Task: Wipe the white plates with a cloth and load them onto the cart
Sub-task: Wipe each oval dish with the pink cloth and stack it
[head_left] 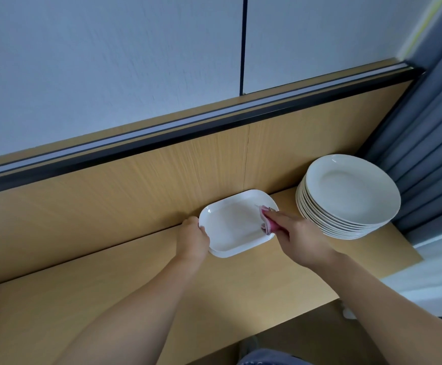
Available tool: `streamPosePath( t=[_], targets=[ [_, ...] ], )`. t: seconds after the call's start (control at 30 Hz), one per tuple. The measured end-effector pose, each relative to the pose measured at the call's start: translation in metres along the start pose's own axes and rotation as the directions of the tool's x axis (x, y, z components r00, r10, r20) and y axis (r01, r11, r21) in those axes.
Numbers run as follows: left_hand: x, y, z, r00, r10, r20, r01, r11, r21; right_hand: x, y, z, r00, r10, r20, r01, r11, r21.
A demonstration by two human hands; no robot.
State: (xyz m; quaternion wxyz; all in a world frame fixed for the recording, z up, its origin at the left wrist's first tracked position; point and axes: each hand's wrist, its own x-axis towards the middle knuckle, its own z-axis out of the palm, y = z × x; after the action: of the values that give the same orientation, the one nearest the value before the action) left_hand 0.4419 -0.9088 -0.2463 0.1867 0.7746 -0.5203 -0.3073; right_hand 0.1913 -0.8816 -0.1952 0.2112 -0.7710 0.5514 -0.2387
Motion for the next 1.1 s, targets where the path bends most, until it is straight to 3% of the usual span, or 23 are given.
streamPosePath(
  t=[0.37, 0.63, 1.1],
  targets=[
    [0.003, 0.002, -0.016, 0.998, -0.027, 0.063, 0.035, 0.99, -0.133, -0.006, -0.003, 0.001, 1.0, -0.002, -0.023, 0.002, 1.0, -0.02],
    [-0.011, -0.036, -0.048, 0.996, -0.084, 0.004, 0.083, 0.97, -0.23, 0.013, -0.026, 0.007, 0.988, -0.079, -0.133, 0.076, 0.997, -0.028],
    [-0.048, -0.176, -0.125, 0.966, -0.254, -0.04, 0.236, 0.937, -0.258, 0.017, -0.131, 0.12, 0.959, -0.27, 0.087, 0.269, 0.963, 0.021]
  ],
)
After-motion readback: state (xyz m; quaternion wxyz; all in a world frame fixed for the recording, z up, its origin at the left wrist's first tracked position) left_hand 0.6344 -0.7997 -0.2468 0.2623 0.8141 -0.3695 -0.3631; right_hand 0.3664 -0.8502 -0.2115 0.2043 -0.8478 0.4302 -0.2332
